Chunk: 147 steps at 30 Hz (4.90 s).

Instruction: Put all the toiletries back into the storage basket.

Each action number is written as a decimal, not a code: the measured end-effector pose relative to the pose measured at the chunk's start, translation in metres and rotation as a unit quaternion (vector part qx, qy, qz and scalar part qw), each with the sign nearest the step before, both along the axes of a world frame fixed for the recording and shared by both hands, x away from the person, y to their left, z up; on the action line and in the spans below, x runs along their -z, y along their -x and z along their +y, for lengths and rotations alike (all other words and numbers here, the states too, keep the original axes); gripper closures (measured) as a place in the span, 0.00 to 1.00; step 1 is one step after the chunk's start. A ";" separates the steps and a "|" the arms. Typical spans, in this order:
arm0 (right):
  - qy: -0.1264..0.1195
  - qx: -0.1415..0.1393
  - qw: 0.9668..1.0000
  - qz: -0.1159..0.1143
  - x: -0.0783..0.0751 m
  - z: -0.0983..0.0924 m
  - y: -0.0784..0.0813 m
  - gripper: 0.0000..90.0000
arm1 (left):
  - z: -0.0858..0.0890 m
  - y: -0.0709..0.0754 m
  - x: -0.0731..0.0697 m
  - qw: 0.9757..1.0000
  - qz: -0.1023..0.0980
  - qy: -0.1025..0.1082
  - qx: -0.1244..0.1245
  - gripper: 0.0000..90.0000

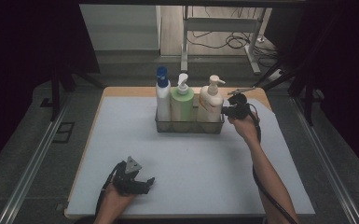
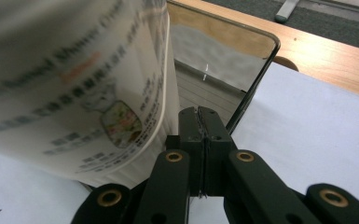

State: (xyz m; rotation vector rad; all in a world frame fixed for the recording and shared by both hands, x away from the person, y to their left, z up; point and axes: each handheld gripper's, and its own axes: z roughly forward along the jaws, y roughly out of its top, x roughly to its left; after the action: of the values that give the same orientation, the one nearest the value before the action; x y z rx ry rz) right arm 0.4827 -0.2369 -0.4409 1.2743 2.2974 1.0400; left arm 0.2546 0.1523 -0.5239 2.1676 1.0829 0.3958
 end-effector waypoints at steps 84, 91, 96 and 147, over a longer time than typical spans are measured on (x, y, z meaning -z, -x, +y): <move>0.020 -0.045 0.999 0.005 0.010 0.043 0.016 1.00 | 0.000 0.000 0.000 1.000 0.001 0.001 0.000 0.13; 0.021 -0.042 0.999 0.009 0.013 0.044 0.015 1.00 | 0.000 0.000 0.000 1.000 0.000 0.001 -0.001 0.13; 0.021 -0.042 0.999 0.004 0.012 0.042 0.016 0.98 | 0.000 0.000 0.000 1.000 0.001 -0.001 0.001 0.13; 0.029 -0.068 0.997 -0.037 -0.015 0.031 0.062 0.36 | 0.000 0.000 0.000 1.000 0.000 0.000 0.000 0.14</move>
State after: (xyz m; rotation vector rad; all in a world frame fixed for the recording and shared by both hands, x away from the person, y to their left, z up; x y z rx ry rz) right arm 0.4211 -0.2059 -0.4255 1.0529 2.3670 1.0366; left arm 0.2546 0.1522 -0.5240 2.1669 1.0832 0.3953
